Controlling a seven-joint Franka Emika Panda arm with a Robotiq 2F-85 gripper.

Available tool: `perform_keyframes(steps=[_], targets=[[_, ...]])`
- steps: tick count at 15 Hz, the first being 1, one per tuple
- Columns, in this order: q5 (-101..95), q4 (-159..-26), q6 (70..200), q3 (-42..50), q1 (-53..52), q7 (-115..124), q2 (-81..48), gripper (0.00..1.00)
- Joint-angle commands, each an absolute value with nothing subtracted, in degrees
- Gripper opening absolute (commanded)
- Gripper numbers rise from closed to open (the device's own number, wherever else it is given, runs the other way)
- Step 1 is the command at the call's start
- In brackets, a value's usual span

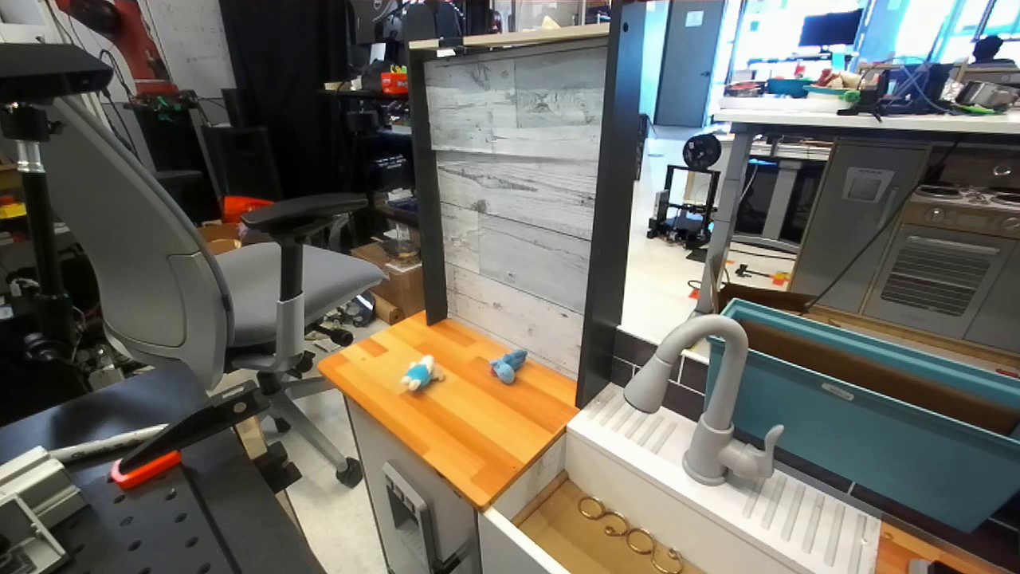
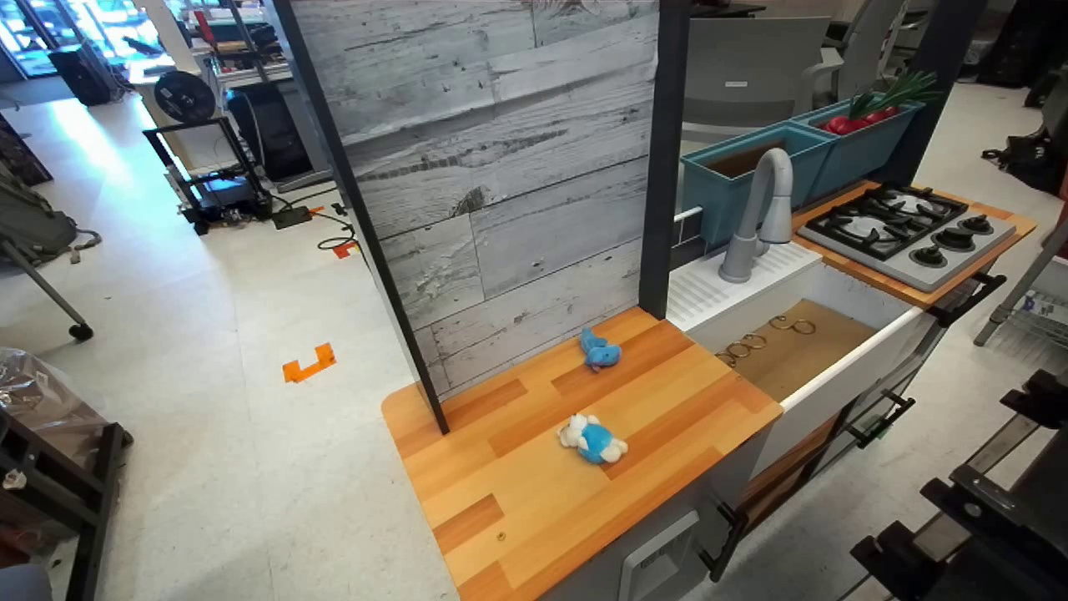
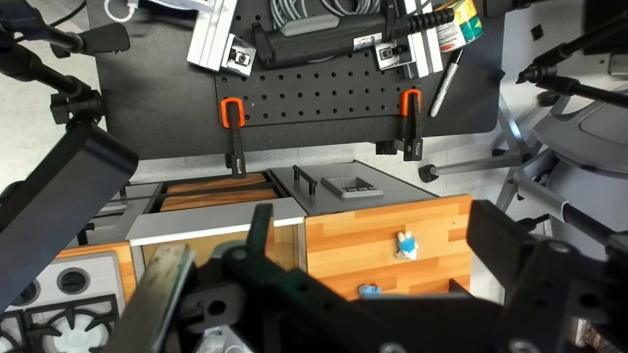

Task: Move the white and blue toy to the right

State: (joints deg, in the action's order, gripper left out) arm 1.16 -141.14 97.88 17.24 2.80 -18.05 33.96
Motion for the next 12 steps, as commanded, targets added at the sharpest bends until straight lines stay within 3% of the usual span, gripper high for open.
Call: perform_keyframes(steps=[1, 12], targets=[[1.81, -141.05, 97.77, 16.00, 4.29, -18.74, 33.67, 1.00], [1.81, -141.05, 97.77, 16.00, 4.29, -18.74, 33.67, 1.00]])
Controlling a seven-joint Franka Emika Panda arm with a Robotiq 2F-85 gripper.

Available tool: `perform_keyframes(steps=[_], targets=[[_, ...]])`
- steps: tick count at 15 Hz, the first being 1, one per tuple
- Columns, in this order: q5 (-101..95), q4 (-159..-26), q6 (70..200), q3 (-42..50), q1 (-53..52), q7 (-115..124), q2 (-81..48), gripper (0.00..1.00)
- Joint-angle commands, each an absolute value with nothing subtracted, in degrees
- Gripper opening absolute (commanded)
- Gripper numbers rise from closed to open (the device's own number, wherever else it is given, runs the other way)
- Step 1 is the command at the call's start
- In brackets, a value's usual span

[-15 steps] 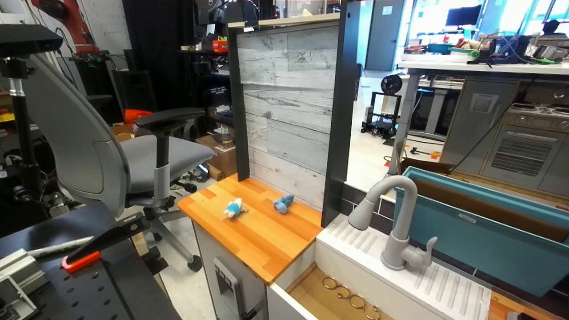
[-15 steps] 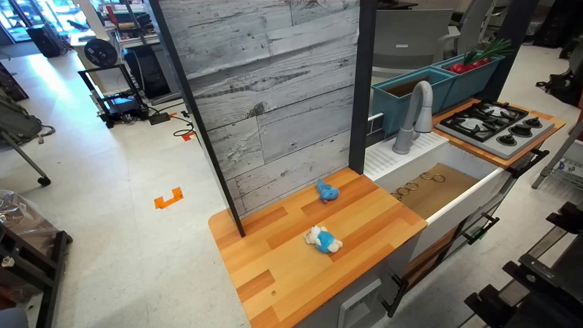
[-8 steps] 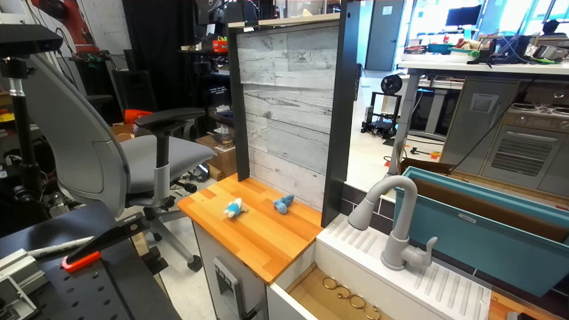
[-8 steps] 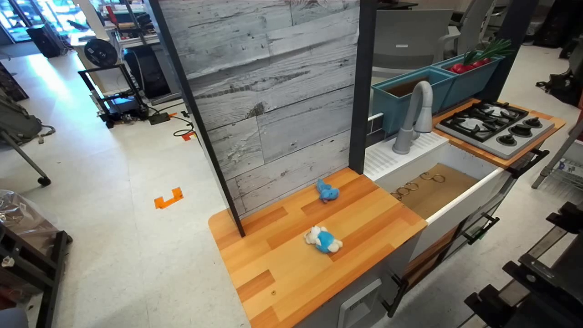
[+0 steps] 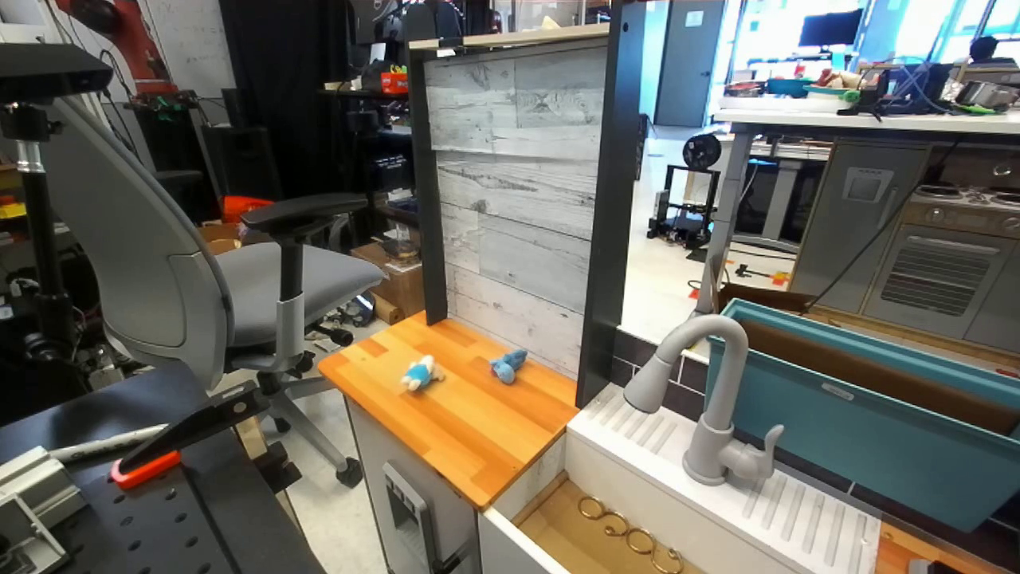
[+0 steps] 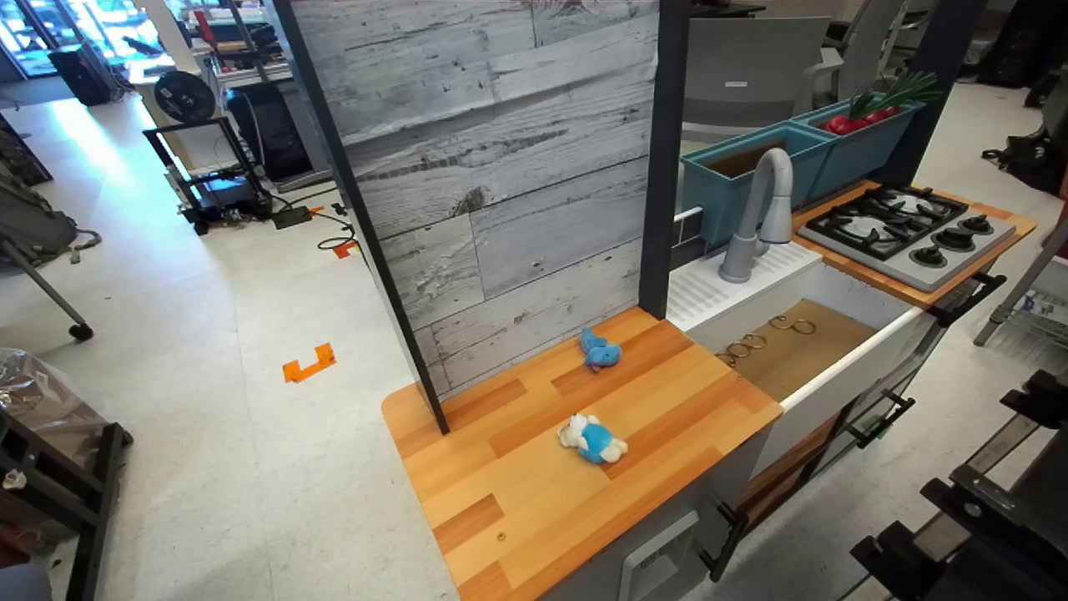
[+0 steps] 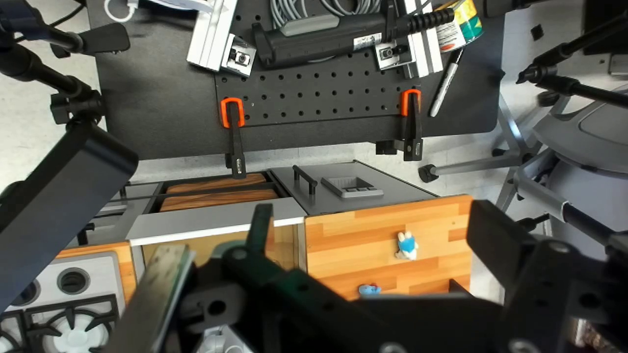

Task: Move the white and blue toy to the right

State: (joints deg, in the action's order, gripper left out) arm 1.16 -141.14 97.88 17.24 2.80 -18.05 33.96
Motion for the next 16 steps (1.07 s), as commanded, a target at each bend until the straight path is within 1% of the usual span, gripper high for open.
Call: perform_keyframes(steps=[1, 4, 9, 11, 16], targets=[[1.81, -141.05, 97.77, 16.00, 4.29, -18.74, 33.67, 1.00], [1.81, -141.05, 97.77, 16.00, 4.29, -18.74, 33.67, 1.00], [2.84, -136.41, 96.75, 15.34, 3.17, -16.99, 21.92, 1.00], [3.61, -135.42, 98.85, 13.68, 2.60, -15.37, 16.19, 1.00], [6.54, -134.14, 109.35, 6.10, 0.11, -8.41, 1.10, 1.00]])
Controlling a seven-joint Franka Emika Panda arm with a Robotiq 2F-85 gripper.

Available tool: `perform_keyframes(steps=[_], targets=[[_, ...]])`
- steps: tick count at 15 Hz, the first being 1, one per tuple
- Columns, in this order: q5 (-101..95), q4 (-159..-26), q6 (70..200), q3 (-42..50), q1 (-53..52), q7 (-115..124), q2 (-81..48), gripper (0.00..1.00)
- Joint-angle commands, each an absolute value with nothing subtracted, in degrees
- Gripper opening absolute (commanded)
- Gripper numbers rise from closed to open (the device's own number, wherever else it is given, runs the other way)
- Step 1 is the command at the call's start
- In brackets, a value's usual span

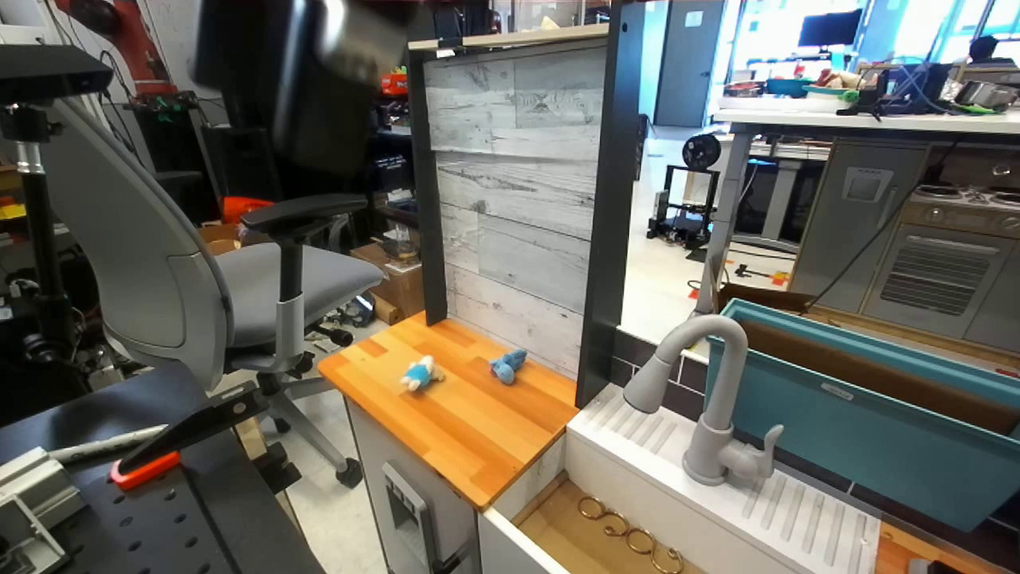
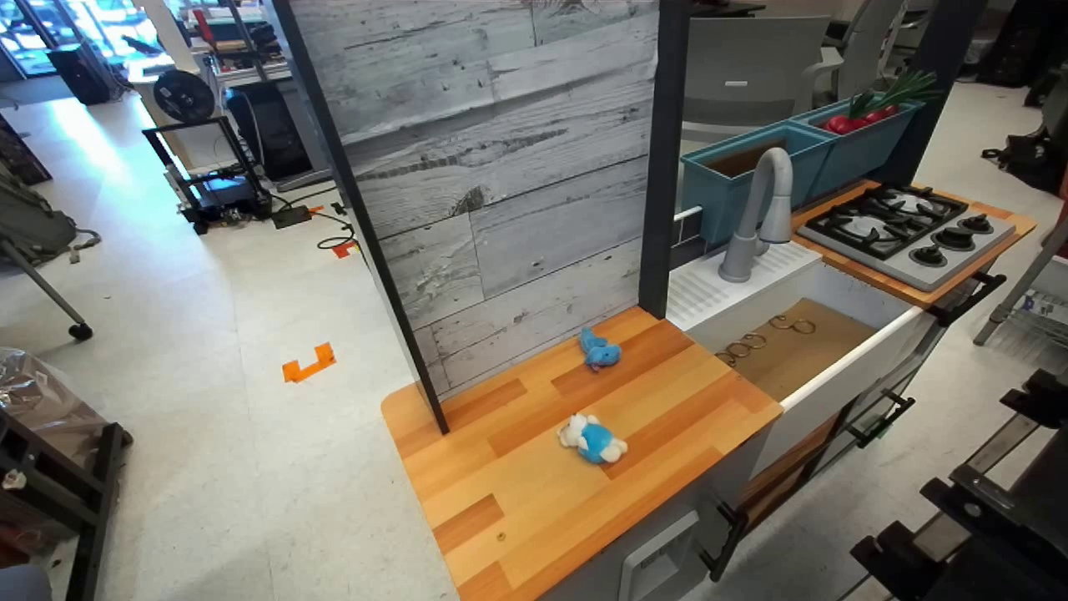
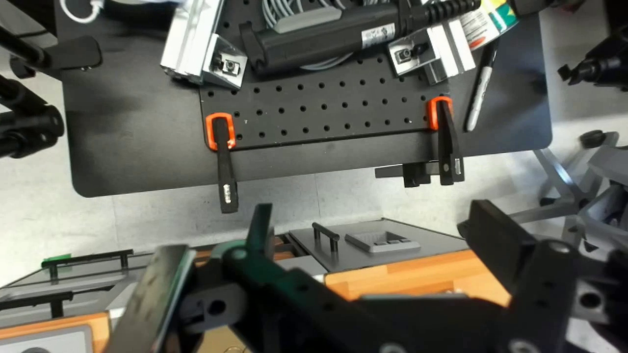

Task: Move the white and blue toy to the right

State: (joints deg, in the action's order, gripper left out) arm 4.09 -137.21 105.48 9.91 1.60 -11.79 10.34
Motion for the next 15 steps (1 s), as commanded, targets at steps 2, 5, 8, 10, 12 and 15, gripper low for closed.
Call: perform_keyframes(steps=[2, 5, 8, 10, 12, 15], targets=[[10.82, -132.75, 112.40, 3.58, -0.97, -7.40, -5.55, 1.00], [10.80, -129.88, 118.93, -0.03, -2.26, -4.38, -15.33, 1.00], [7.57, -124.71, 123.74, -1.43, -3.26, -1.34, -23.68, 1.00], [6.95, -120.51, 124.71, -1.61, -3.65, 0.38, -28.97, 1.00], [7.24, -117.13, 127.01, -2.12, -4.02, 1.06, -33.23, 1.00], [8.01, -113.07, 129.46, -3.90, -4.21, -0.03, -38.39, 1.00]])
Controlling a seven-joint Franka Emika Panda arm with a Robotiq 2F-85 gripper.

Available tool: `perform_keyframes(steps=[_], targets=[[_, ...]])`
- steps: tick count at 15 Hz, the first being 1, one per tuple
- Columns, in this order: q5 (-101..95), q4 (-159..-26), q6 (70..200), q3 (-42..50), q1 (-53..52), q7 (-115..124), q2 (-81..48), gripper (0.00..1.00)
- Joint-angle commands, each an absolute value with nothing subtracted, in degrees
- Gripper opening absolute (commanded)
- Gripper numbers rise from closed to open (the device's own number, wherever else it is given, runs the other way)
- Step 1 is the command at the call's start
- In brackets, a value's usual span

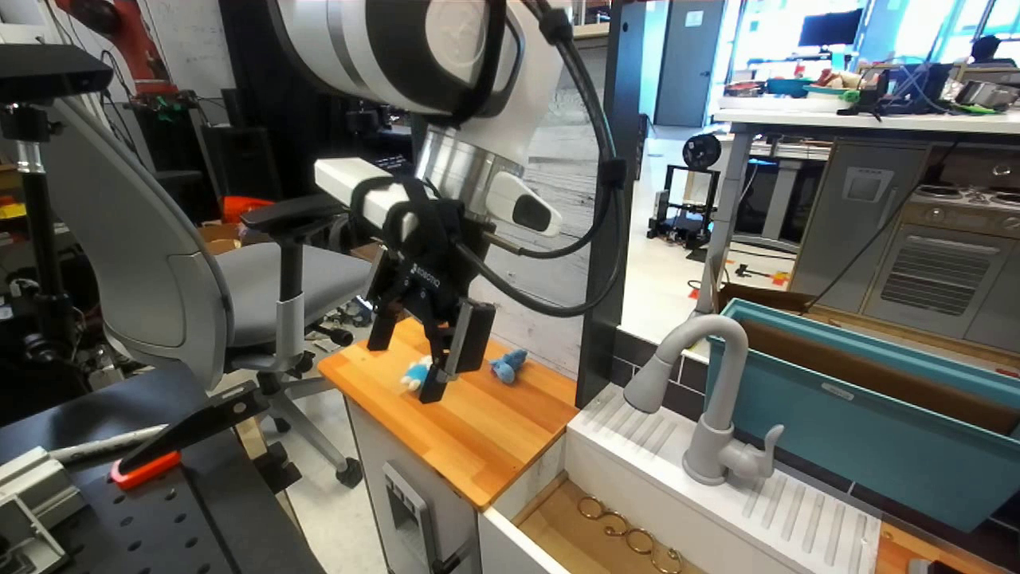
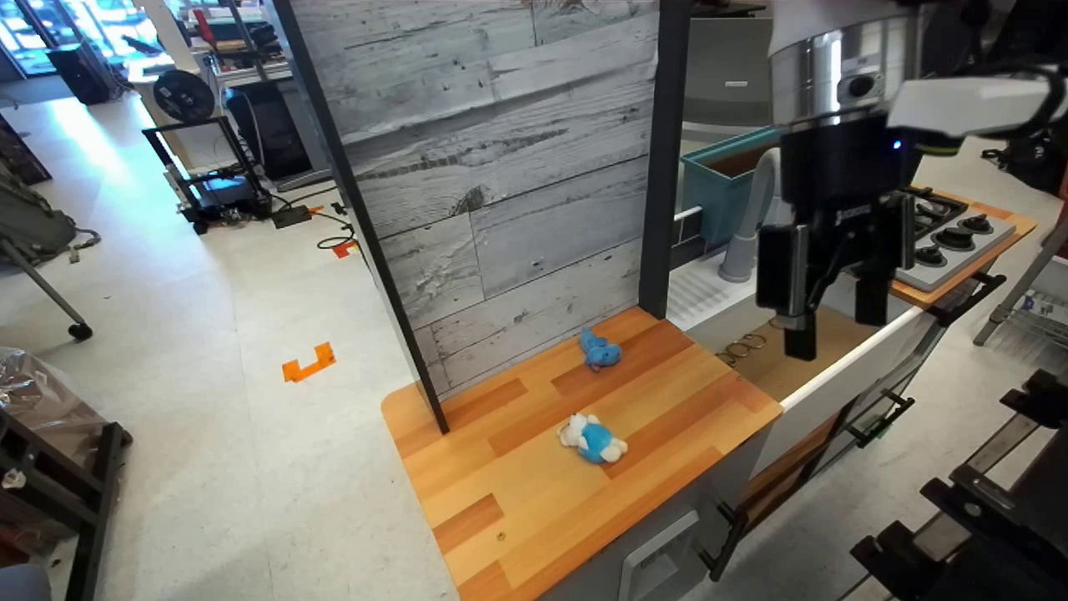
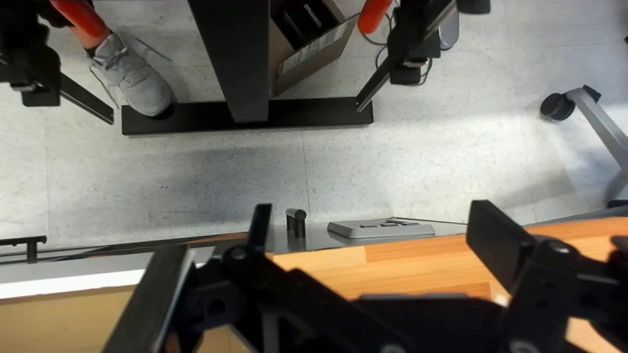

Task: Move the white and blue toy to the right

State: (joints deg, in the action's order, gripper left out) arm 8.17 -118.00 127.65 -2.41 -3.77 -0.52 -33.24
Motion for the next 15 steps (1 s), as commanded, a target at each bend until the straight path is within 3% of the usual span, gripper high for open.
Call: perform_keyframes(steps=[1, 15], targets=[[7.69, -111.63, 129.97, -4.40, -4.54, -0.23, -40.15, 1.00], [-3.25, -92.60, 138.95, -5.29, -12.24, -1.63, -60.49, 1.00]])
